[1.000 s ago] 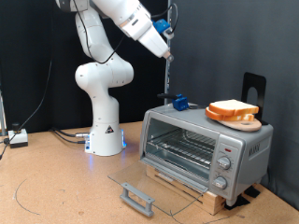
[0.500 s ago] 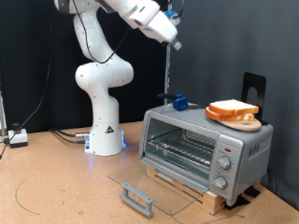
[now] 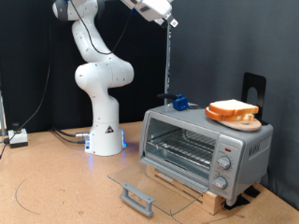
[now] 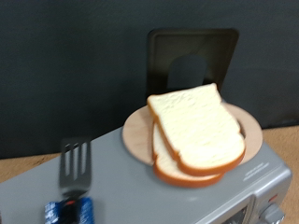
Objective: Make a piece of toast with the oven
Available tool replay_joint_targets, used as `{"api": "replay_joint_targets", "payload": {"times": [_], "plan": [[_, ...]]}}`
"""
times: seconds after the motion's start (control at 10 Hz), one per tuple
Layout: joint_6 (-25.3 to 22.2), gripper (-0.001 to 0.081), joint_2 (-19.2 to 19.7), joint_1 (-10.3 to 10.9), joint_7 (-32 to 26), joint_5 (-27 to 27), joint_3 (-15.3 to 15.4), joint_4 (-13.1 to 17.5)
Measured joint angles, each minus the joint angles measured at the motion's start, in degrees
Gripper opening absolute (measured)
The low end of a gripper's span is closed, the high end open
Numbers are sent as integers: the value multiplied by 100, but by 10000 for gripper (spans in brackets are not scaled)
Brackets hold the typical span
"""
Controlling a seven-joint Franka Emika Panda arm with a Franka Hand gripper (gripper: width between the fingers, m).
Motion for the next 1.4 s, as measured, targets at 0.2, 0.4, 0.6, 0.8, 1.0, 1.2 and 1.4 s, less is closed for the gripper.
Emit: {"api": "replay_joint_targets", "payload": {"times": [0.2, 0.4, 0.6, 0.8, 1.0, 1.2, 1.4], "plan": [[-672, 807, -190, -99, 275, -211, -43, 55], [-778, 807, -205, -120, 310, -255, -47, 48], [-778, 807, -203, -118, 185, -551, 92, -133], [-750, 807, -190, -129, 187, -799, 320, -507], [-497, 807, -192, -124, 116, -807, 515, -942], [-136, 807, -229, -93, -11, -672, 672, -1347], [319, 807, -433, -78, -12, -396, 812, -1674]]}}
